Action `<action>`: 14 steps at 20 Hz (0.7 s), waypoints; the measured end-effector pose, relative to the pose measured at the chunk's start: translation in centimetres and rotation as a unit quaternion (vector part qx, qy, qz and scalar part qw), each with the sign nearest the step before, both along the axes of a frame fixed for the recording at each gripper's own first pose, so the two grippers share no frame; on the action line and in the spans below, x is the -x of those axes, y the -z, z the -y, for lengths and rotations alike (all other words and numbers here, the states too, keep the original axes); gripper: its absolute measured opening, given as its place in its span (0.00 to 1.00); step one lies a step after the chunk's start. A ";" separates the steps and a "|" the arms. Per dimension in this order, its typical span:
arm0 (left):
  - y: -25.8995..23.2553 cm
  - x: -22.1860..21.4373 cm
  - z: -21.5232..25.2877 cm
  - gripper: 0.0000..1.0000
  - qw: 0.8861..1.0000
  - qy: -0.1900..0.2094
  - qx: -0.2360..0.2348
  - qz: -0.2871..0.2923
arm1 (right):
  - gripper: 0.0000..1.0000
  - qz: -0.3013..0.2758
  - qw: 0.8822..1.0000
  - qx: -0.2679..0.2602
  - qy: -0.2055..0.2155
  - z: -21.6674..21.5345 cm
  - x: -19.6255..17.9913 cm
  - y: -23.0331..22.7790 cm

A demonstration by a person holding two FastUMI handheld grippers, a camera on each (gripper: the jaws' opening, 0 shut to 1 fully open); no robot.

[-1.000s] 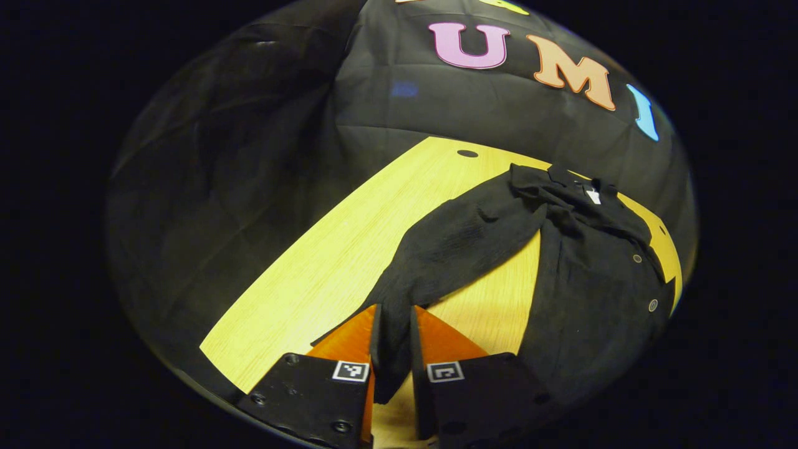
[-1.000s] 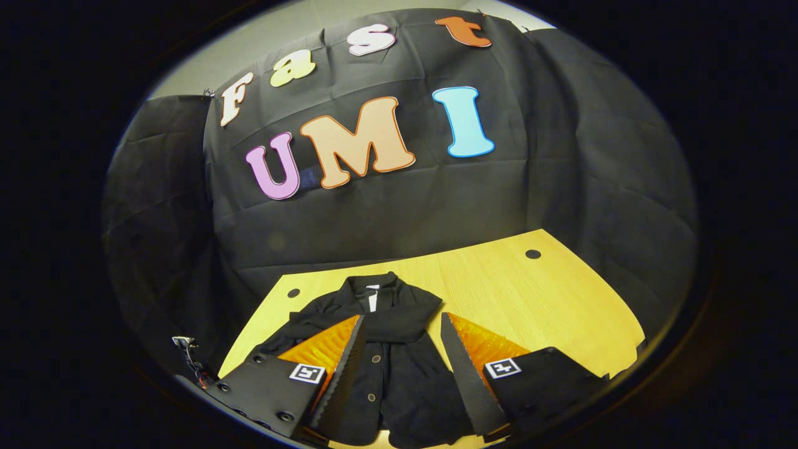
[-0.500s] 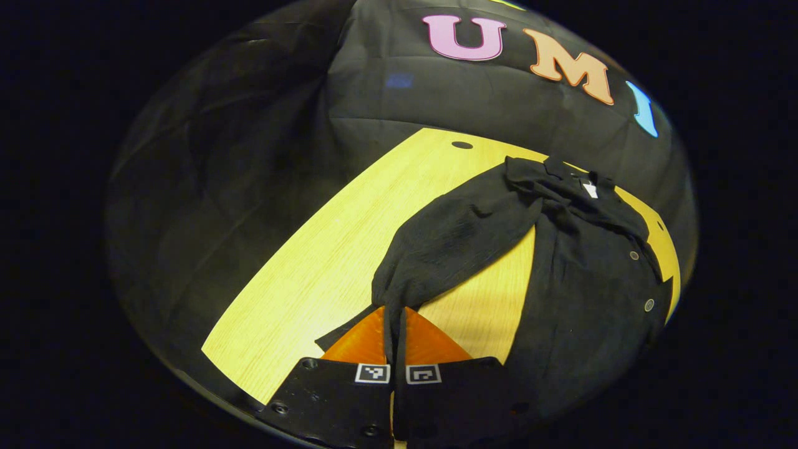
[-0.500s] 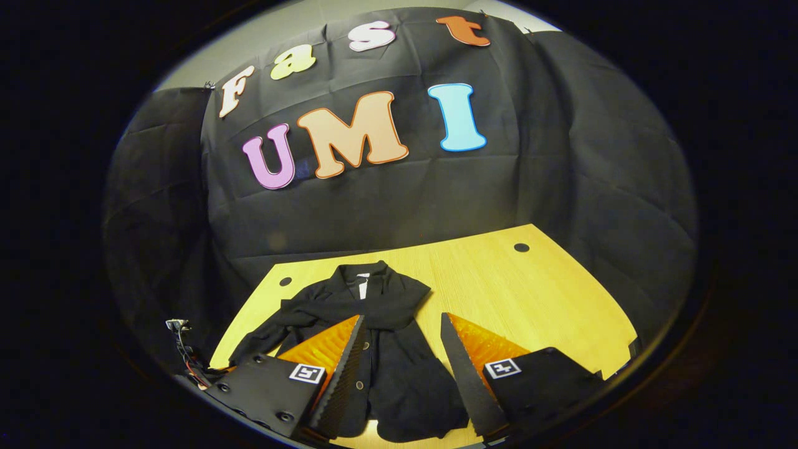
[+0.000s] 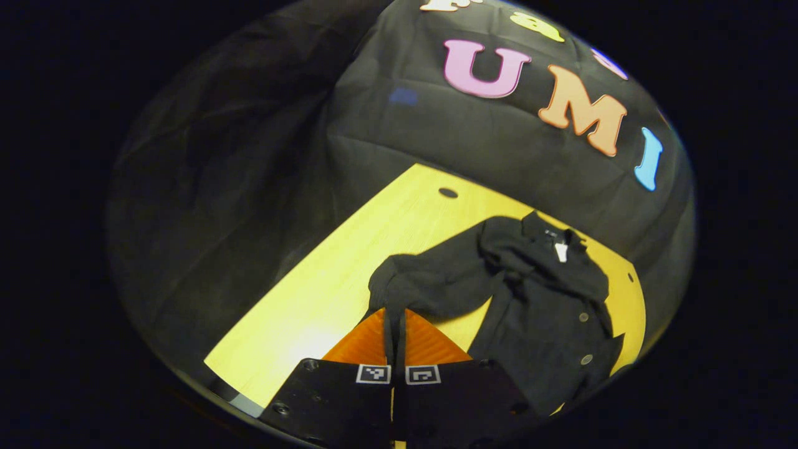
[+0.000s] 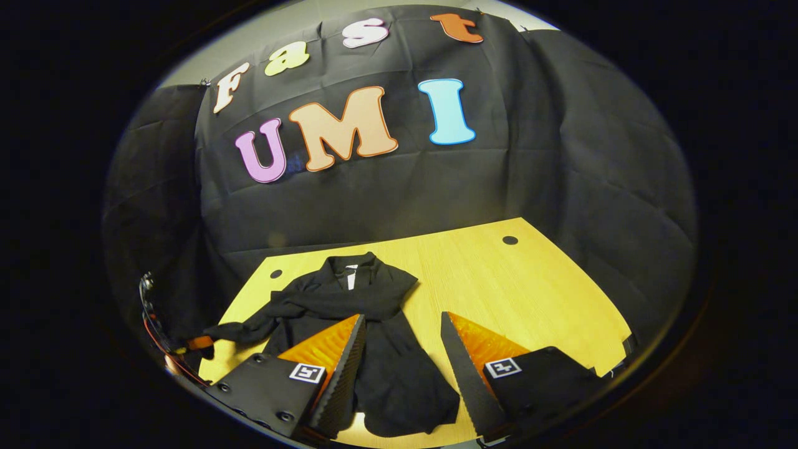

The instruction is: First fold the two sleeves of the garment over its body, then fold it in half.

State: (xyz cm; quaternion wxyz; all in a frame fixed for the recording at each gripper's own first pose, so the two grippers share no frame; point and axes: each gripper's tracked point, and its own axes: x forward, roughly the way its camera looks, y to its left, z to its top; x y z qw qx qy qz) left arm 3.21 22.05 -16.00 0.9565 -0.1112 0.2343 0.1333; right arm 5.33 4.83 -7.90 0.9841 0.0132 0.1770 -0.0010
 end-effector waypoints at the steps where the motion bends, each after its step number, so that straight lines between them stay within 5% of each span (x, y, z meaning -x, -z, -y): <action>1: -1.6 -0.9 0.6 0.00 1.000 0.009 -0.003 0.017 | 0.78 -0.003 1.000 -0.002 0.002 0.3 0.1 0.2; 14: -9.7 -13.0 18.6 0.00 0.978 0.171 -0.020 0.120 | 0.78 -0.007 0.998 -0.022 0.055 6.4 2.5 0.9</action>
